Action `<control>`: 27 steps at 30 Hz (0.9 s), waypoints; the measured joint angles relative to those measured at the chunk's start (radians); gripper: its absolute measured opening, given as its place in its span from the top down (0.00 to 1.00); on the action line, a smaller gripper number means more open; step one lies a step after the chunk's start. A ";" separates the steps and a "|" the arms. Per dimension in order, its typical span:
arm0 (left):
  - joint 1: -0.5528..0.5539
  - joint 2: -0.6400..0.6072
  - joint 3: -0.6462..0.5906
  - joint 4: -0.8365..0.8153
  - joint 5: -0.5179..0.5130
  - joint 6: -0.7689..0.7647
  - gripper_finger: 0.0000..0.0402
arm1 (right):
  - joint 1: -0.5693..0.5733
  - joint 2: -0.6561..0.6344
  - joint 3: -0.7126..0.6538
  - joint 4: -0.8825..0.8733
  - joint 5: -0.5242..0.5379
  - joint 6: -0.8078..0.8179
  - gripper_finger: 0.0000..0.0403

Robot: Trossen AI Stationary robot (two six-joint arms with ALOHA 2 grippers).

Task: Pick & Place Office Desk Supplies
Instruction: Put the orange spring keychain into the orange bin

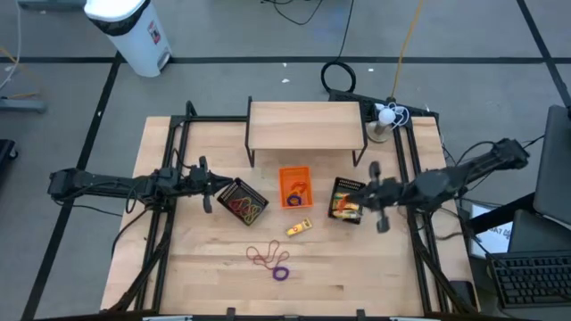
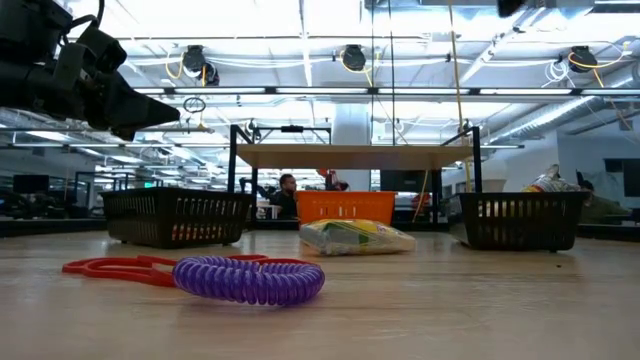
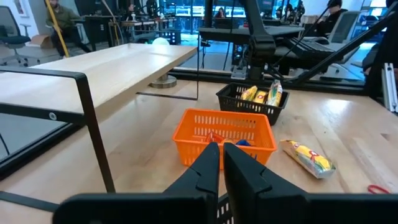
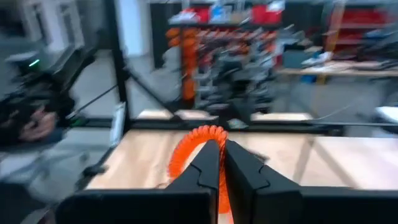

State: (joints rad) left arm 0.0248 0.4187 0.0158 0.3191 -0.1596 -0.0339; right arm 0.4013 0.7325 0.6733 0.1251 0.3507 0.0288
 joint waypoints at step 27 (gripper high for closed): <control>0.000 0.000 0.000 -0.008 0.000 0.030 0.94 | -0.082 -0.681 -0.498 -0.035 0.076 0.076 1.00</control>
State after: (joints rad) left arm 0.0249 0.4187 0.0158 0.3111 -0.1600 -0.0036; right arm 0.3191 0.0512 0.1748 0.0902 0.4264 0.1048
